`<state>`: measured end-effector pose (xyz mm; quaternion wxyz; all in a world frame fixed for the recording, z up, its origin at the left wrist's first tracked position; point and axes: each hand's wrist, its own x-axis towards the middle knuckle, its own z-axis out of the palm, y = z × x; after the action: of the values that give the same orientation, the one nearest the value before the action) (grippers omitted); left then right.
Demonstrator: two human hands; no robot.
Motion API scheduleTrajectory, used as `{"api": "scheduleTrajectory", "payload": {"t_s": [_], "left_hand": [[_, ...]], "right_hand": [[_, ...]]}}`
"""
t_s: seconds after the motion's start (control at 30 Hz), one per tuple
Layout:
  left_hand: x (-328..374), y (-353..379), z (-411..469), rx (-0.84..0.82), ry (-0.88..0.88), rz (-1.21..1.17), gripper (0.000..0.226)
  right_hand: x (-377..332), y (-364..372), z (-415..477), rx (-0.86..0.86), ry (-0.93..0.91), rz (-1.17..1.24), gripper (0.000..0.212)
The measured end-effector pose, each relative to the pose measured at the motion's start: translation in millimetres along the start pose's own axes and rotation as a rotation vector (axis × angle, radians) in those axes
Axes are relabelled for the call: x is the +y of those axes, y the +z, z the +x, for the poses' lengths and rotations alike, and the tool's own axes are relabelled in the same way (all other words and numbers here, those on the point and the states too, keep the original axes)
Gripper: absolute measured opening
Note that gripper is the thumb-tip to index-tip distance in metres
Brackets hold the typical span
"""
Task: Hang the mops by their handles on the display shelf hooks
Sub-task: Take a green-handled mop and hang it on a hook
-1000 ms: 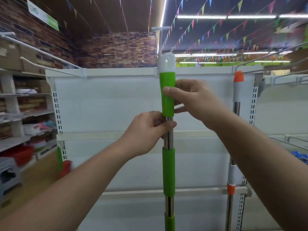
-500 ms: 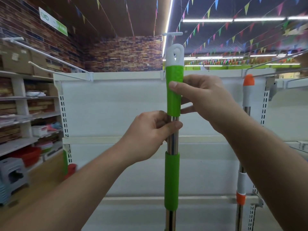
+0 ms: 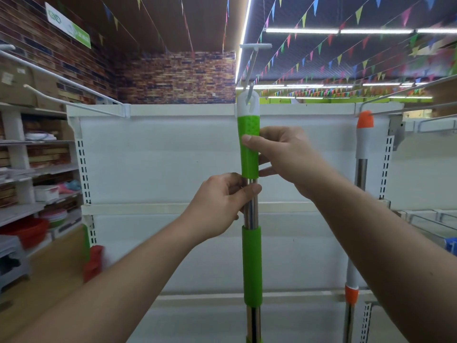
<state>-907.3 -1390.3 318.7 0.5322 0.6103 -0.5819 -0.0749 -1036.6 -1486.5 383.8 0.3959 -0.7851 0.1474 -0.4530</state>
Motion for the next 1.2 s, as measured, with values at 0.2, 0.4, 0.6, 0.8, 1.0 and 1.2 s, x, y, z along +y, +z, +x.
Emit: {"api": "scheduleTrajectory", "payload": {"t_s": [0.2,0.4,0.6,0.8,1.0,1.2], "left_hand": [[-10,4,19,-0.017,-0.020,-0.011,0.019],[-26,5,42,-0.025,-0.032,0.004,0.021],[-41,6,63,-0.005,-0.038,0.017,0.021],[-58,6,86,0.003,-0.072,0.020,0.028],[-71,6,108,-0.008,-0.099,0.043,0.028],[-81,9,124,-0.004,-0.115,0.066,0.026]], "right_hand": [[12,1,15,-0.001,0.027,-0.033,0.026],[25,5,34,-0.008,0.060,-0.049,0.028],[40,9,53,0.004,0.086,-0.051,0.029],[54,15,75,0.011,0.135,-0.030,0.026],[67,19,96,0.021,0.168,-0.022,0.024],[77,23,109,0.023,0.194,-0.026,0.022]]}}
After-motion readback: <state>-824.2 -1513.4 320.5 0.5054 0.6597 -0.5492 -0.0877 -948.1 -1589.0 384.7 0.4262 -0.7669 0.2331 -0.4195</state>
